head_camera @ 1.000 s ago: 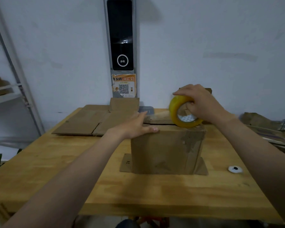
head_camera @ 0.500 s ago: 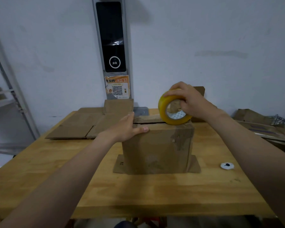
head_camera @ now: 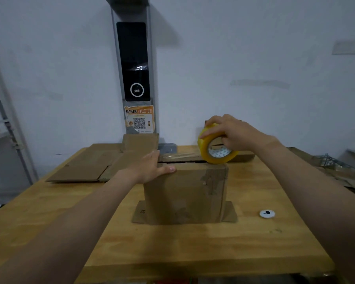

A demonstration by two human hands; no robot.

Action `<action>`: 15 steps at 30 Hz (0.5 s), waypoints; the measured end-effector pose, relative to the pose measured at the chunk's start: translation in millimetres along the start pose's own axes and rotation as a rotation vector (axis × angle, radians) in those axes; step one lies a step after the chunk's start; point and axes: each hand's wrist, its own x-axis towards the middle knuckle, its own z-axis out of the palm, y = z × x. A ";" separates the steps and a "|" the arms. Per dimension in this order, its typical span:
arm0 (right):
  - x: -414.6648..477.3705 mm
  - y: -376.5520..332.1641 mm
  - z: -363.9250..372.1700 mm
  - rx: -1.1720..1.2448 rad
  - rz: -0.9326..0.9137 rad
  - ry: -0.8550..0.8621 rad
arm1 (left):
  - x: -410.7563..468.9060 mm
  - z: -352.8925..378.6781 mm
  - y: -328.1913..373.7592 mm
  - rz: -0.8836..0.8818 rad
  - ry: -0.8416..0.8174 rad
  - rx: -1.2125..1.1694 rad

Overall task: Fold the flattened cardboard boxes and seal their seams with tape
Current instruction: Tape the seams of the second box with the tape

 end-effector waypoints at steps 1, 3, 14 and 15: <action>-0.2 2.5 0.6 0.025 -0.004 0.004 | 0.2 0.6 0.6 0.001 0.001 -0.005; -3.4 8.4 3.4 0.119 0.016 0.044 | -0.9 1.4 2.5 0.003 0.014 -0.008; -22.5 23.5 40.4 0.305 0.070 0.327 | -1.0 2.4 2.5 0.028 0.038 0.054; -19.2 23.3 38.8 0.265 0.056 0.309 | -1.2 1.6 2.4 0.032 0.040 0.058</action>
